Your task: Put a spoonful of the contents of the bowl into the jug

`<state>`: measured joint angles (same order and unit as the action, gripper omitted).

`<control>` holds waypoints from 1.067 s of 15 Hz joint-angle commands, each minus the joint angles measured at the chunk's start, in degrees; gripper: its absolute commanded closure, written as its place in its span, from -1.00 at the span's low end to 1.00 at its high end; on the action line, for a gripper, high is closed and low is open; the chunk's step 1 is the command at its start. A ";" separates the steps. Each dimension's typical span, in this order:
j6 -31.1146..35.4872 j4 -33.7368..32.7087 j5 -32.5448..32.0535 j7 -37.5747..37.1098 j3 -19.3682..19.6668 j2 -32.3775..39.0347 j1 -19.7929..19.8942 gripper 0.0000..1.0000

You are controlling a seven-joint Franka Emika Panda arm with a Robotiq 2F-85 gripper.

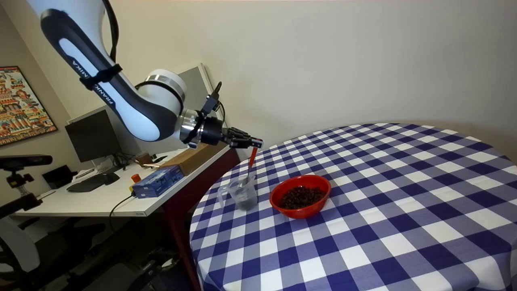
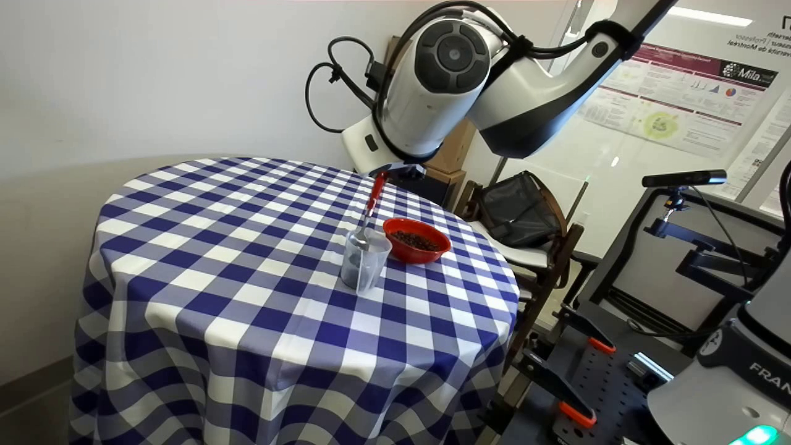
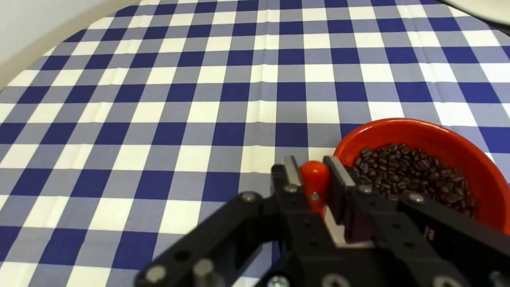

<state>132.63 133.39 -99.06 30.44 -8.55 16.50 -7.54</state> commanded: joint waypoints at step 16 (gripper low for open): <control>-0.58 5.80 -11.25 -8.04 -0.07 -6.26 -0.47 0.90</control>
<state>132.63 137.00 -107.49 24.88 -8.59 12.97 -7.94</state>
